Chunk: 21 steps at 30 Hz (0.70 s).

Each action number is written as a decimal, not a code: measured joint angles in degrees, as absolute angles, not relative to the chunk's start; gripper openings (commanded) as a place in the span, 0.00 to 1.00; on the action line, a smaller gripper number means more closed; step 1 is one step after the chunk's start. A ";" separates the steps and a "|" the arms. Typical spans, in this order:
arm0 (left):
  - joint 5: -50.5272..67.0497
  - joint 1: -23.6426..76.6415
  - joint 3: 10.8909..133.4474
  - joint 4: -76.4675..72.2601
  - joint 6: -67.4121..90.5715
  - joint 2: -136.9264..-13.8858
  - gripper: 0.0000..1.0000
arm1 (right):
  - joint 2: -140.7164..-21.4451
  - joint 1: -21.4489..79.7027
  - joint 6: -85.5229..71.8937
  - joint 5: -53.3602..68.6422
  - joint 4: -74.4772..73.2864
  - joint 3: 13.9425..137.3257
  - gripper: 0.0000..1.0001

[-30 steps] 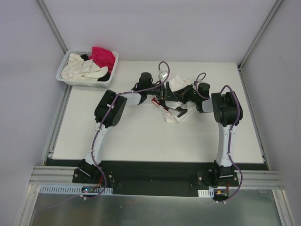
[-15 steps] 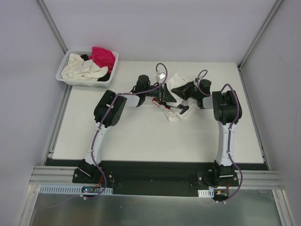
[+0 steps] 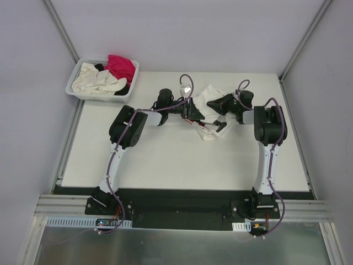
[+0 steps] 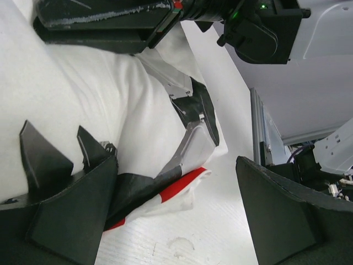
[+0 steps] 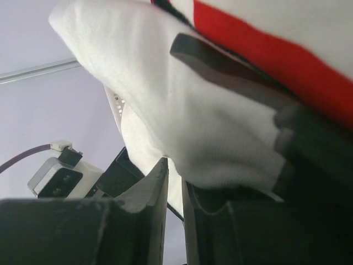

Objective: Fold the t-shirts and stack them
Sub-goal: Smooth out wrinkles on the folded tshirt

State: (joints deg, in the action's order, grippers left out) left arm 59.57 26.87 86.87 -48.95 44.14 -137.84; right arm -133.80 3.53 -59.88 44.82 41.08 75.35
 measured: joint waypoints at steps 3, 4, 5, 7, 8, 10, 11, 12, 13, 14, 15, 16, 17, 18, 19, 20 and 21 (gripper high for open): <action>59.53 26.87 86.67 -49.10 44.16 -137.84 0.88 | -133.80 2.33 -59.02 44.75 39.00 76.58 0.20; 59.51 26.87 86.61 -49.15 44.16 -137.84 0.88 | -133.80 1.93 -58.83 44.64 38.41 76.90 0.20; 59.48 26.87 86.52 -49.17 44.14 -137.84 0.88 | -133.80 1.52 -58.65 44.36 37.80 77.30 0.20; 59.48 26.87 86.43 -49.21 44.18 -137.84 0.88 | -133.80 0.84 -58.37 44.03 36.53 78.22 0.20; 59.51 26.87 86.41 -49.21 44.21 -137.82 0.88 | -133.80 0.60 -58.22 43.72 36.03 78.56 0.20; 59.51 26.83 86.32 -49.21 44.38 -137.84 0.88 | -133.80 0.27 -57.95 43.18 35.42 79.00 0.20; 59.51 26.59 86.30 -49.19 44.45 -137.84 0.88 | -133.80 0.16 -57.91 42.92 35.11 79.18 0.20; 59.51 26.55 86.30 -49.15 44.56 -137.84 0.88 | -133.80 0.08 -57.78 42.65 34.76 79.40 0.20; 59.51 26.52 86.28 -49.10 44.60 -137.84 0.88 | -133.80 -0.01 -57.54 42.65 34.11 79.85 0.20; 59.51 26.52 86.26 -49.06 44.60 -137.84 0.88 | -133.80 -0.12 -57.14 42.54 32.64 80.77 0.20; 59.51 26.52 86.21 -49.04 44.62 -137.82 0.88 | -133.80 -0.27 -56.31 42.37 31.00 81.97 0.21; 59.51 26.52 85.95 -49.04 44.62 -137.84 0.88 | -133.80 -0.49 -55.48 42.09 29.43 83.35 0.21; 59.55 26.52 85.62 -49.04 44.60 -137.82 0.88 | -133.80 -0.82 -54.61 41.56 28.27 84.68 0.21; 59.55 26.52 85.14 -48.88 44.60 -137.82 0.88 | -133.80 -1.28 -53.71 40.95 27.31 86.02 0.21; 59.53 26.52 84.51 -48.58 44.58 -137.82 0.88 | -133.80 -1.78 -53.10 40.66 26.65 87.00 0.21; 59.64 26.50 84.01 -48.86 44.58 -137.75 0.88 | -133.80 -2.52 -52.51 40.29 25.78 88.18 0.22; 59.59 26.50 83.70 -48.60 44.38 -137.40 0.88 | -133.80 -3.40 -52.01 39.90 25.19 89.25 0.22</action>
State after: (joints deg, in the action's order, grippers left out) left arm 59.59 26.50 83.70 -48.60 44.38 -137.40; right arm -133.80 -3.40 -52.01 39.90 25.19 89.25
